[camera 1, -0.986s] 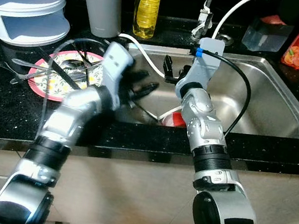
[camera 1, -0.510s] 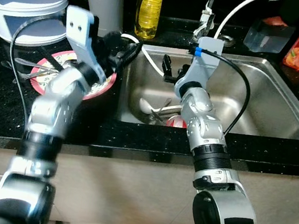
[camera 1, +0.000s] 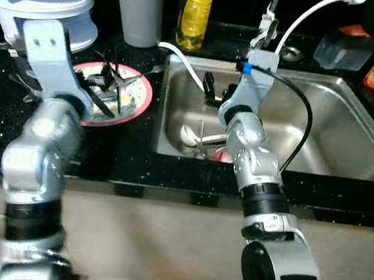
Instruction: Kitchen organization
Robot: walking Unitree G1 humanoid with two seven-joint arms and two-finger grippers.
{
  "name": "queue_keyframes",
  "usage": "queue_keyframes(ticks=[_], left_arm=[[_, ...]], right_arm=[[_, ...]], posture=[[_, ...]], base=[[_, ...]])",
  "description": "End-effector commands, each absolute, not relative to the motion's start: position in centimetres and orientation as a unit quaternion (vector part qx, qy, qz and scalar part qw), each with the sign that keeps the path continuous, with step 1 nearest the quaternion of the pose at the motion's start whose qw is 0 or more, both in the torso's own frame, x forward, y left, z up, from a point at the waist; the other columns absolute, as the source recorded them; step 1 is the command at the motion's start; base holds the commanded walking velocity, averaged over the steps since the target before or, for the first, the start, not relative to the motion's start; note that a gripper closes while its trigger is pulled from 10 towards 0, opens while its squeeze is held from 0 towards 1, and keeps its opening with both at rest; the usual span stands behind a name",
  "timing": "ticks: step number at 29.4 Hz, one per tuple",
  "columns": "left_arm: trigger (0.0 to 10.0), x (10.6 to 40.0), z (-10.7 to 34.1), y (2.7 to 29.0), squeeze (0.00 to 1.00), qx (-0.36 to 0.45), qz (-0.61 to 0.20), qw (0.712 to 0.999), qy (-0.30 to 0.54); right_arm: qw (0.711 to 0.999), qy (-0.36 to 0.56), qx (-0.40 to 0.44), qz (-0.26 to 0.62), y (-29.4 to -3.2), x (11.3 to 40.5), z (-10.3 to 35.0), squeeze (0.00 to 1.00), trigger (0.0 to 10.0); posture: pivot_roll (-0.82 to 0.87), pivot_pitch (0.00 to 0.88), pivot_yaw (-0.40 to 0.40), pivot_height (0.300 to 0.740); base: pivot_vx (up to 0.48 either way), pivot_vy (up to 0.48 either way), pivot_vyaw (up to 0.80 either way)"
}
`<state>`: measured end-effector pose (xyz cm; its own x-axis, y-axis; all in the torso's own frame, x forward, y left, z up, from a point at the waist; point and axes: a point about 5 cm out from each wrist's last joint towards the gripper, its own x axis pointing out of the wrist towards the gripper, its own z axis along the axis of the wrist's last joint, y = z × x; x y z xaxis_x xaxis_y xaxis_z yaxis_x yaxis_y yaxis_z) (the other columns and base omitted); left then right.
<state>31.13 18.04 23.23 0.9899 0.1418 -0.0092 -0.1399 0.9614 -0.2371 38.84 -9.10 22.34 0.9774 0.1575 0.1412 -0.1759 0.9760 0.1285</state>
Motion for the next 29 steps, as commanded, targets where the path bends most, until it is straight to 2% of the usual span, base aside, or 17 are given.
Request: queue_keyframes(ticks=[1, 2, 3, 4, 5, 16, 17, 18, 19, 21, 22, 26, 27, 28, 29], left_arm=[[10.0, 31.4, 23.1, 17.9, 1.0, -0.152, 0.085, 0.985, 0.012], [10.0, 32.1, 22.8, 17.9, 1.0, -0.199, 0.1, 0.974, 0.039], [10.0, 32.3, 22.7, 17.9, 1.0, -0.21, 0.106, 0.971, 0.047], [10.0, 32.6, 22.6, 18.0, 0.45, -0.216, 0.108, 0.969, 0.053], [10.0, 32.9, 22.5, 18.1, 0.0, -0.218, 0.115, 0.967, 0.059], [10.0, 35.6, 22.4, 17.1, 0.0, -0.197, 0.119, 0.966, 0.118], [9.4, 36.1, 22.3, 16.7, 0.0, -0.203, 0.123, 0.963, 0.128], [9.4, 36.3, 22.2, 16.5, 0.0, -0.206, 0.123, 0.961, 0.134], [6.7, 36.4, 22.1, 16.4, 0.0, -0.208, 0.123, 0.961, 0.138], [6.7, 36.5, 21.8, 16.1, 0.0, -0.213, 0.123, 0.958, 0.147], [5.8, 36.6, 21.4, 15.8, 0.0, -0.222, 0.122, 0.954, 0.159], [6.3, 36.7, 20.5, 15.1, 0.0, -0.241, 0.125, 0.944, 0.185], [4.5, 36.7, 20.0, 14.9, 0.0, -0.252, 0.132, 0.938, 0.199], [4.5, 36.7, 20.0, 14.9, 0.0, -0.252, 0.132, 0.938, 0.199], [0.0, 36.5, 19.1, 14.7, 0.0, -0.259, 0.151, 0.928, 0.22]], right_arm=[[0.991, -0.062, 0.074, 0.093, -8.7, 38.9, 22.4, 0.0, 10.0], [0.99, -0.061, 0.074, 0.1, -8.3, 39.0, 22.4, 0.0, 10.0], [0.99, -0.06, 0.074, 0.101, -8.2, 39.0, 22.4, 0.0, 10.0], [0.99, -0.06, 0.075, 0.102, -8.1, 39.0, 22.4, 0.0, 10.0], [0.99, -0.06, 0.075, 0.104, -8.1, 39.0, 22.4, 0.0, 10.0], [0.99, -0.059, 0.071, 0.102, -8.2, 39.0, 22.2, 0.0, 10.0], [0.991, -0.059, 0.071, 0.099, -8.3, 39.0, 22.2, 0.0, 10.0], [0.991, -0.059, 0.071, 0.098, -8.3, 39.0, 22.2, 0.0, 10.0], [0.991, -0.059, 0.07, 0.097, -8.4, 39.0, 22.1, 0.0, 10.0], [0.991, -0.059, 0.07, 0.096, -8.4, 39.0, 22.1, 0.0, 10.0], [0.991, -0.059, 0.07, 0.095, -8.4, 39.0, 22.1, 0.0, 10.0], [0.991, -0.06, 0.069, 0.093, -8.6, 38.9, 22.0, 0.0, 10.0], [0.992, -0.06, 0.07, 0.091, -8.6, 38.9, 22.0, 0.0, 10.0], [0.992, -0.06, 0.07, 0.091, -8.6, 38.9, 22.0, 0.0, 10.0], [0.992, -0.061, 0.07, 0.089, -8.7, 38.9, 22.0, 0.0, 10.0]], posture=[[0.24, 0.0, 0.002, 0.74], [0.26, 0.0, -0.009, 0.74], [0.26, 0.0, -0.009, 0.74], [0.26, 0.0, -0.009, 0.74], [0.26, 0.0, -0.013, 0.74], [0.23, 0.0, 0.003, 0.74], [0.23, 0.0, 0.006, 0.74], [0.23, 0.0, 0.006, 0.74], [0.23, 0.0, 0.006, 0.74], [0.23, 0.0, 0.012, 0.74], [0.22, 0.0, 0.015, 0.74], [0.22, 0.0, 0.019, 0.74], [0.22, 0.0, 0.026, 0.74], [0.22, 0.0, 0.026, 0.74], [0.22, 0.0, 0.027, 0.74]], base=[[0.0, 0.0, 0.0], [0.0, 0.0, 0.0], [0.0, 0.0, 0.0], [0.0, 0.0, 0.0], [0.0, 0.0, 0.0], [0.0, 0.0, 0.0], [0.0, 0.0, 0.0], [0.0, 0.0, 0.0], [0.0, 0.0, 0.0], [0.0, 0.0, 0.0], [0.0, 0.0, 0.0], [0.0, 0.0, 0.0], [0.0, 0.0, 0.0], [0.0, 0.0, 0.0], [0.0, 0.0, 0.0]])
